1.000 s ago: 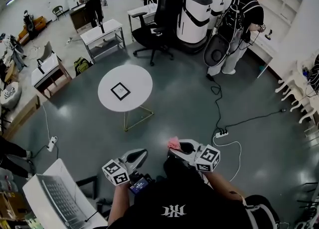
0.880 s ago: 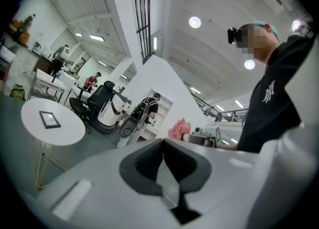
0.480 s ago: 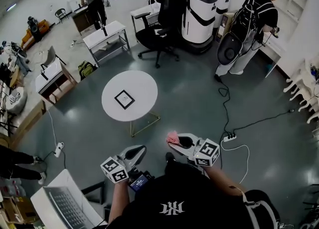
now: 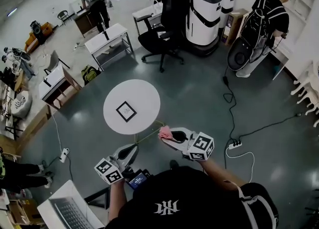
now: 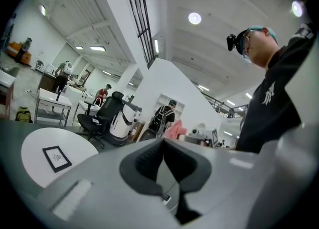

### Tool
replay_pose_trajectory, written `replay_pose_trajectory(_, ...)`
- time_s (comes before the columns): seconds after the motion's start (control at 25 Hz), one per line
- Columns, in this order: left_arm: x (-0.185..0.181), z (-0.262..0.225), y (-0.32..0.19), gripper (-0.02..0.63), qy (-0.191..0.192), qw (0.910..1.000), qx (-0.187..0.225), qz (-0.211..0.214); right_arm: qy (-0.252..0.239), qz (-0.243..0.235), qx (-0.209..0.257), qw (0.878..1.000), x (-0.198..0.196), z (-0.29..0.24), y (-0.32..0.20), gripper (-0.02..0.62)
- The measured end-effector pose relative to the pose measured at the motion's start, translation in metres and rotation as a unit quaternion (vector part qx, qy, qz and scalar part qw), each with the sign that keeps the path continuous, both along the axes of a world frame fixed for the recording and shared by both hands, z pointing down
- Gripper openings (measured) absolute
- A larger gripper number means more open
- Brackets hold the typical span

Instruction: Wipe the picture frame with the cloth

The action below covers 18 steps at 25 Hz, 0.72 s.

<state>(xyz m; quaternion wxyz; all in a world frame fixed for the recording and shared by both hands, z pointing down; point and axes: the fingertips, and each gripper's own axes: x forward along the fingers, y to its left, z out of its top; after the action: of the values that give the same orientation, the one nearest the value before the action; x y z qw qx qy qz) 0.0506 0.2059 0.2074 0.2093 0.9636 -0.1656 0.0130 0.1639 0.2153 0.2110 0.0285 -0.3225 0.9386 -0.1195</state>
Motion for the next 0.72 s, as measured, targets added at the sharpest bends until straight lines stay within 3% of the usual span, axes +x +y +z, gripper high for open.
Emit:
replay_pose_trajectory(0.28, 0.023, 0.011, -0.058, 0.003, -0.011, 0.9998, -0.004, -0.016, -0.008, -0.015, -0.009, 1.0, 0.023, 0.025, -0.051, 0.086)
replay_pose_trajectory(0.72, 0.009, 0.045, -0.121, 0.003, -0.015, 0.9976, -0.052, -0.044, -0.004, -0.022, -0.039, 0.999, 0.021, 0.052, -0.111, 0.086)
